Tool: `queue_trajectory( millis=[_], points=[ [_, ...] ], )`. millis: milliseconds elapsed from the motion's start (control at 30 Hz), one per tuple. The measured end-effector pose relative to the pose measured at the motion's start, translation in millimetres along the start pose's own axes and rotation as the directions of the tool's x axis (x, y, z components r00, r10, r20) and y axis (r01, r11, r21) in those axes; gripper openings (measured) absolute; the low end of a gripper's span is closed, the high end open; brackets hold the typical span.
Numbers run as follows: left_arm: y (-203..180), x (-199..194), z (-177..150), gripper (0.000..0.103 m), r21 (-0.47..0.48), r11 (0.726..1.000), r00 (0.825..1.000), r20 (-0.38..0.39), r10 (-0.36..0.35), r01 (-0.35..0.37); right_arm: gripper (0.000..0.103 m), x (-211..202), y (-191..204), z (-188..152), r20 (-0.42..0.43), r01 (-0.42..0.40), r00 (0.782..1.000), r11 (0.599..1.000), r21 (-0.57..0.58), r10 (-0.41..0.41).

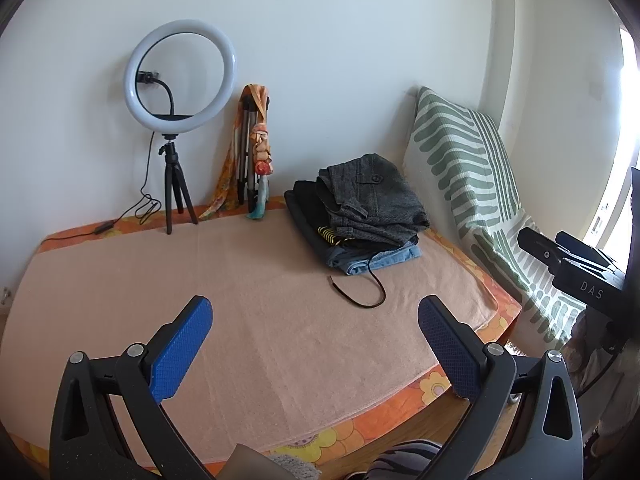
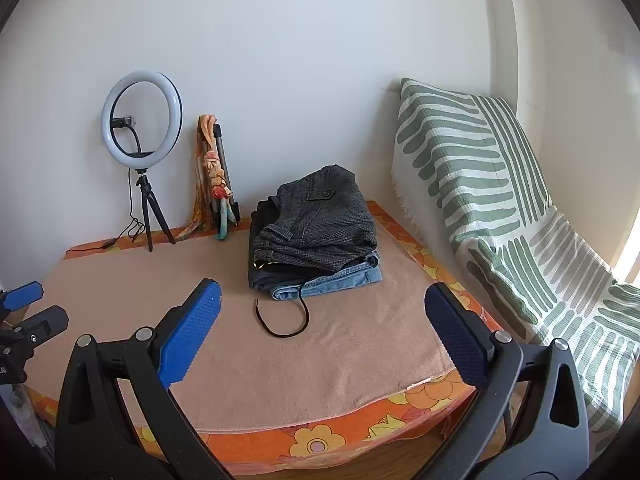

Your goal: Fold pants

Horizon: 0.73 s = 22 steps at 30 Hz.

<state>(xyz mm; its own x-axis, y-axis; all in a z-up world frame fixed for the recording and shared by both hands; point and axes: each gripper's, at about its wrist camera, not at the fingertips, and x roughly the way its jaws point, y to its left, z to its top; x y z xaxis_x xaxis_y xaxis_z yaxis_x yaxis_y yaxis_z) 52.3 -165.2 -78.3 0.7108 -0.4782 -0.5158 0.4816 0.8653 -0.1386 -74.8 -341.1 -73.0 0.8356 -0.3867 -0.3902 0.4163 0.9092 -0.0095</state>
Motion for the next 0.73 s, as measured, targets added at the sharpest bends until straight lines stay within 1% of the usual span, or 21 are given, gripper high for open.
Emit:
queue_trajectory(
  millis=[267,433,533,633,733],
  points=[
    [2.7,0.0,-1.6,0.102,0.000,1.000,1.000,-0.002,0.010,-0.010,0.103,2.8,5.1,-0.2,-0.004,-0.006,1.000,1.000,0.000,0.006],
    [6.2,2.0,-1.9,0.102,-0.006,1.000,1.000,0.001,0.031,-0.031,0.103,5.6,9.5,-2.2,-0.008,-0.013,1.000,1.000,-0.006,0.013],
    [7.1,3.1,-3.6,0.102,-0.004,1.000,1.000,0.005,0.026,-0.026,0.103,8.5,10.9,-3.1,-0.011,-0.016,1.000,1.000,-0.012,0.016],
    [5.3,2.8,-5.9,0.102,0.021,0.999,0.999,0.017,0.032,-0.033,0.103,10.8,12.1,-3.6,-0.015,-0.020,1.000,1.000,-0.017,0.020],
    [7.6,5.7,-5.9,0.102,0.019,1.000,1.000,0.009,0.025,-0.025,0.103,13.6,14.9,-3.4,-0.017,-0.024,1.000,0.999,-0.023,0.024]
  ],
)
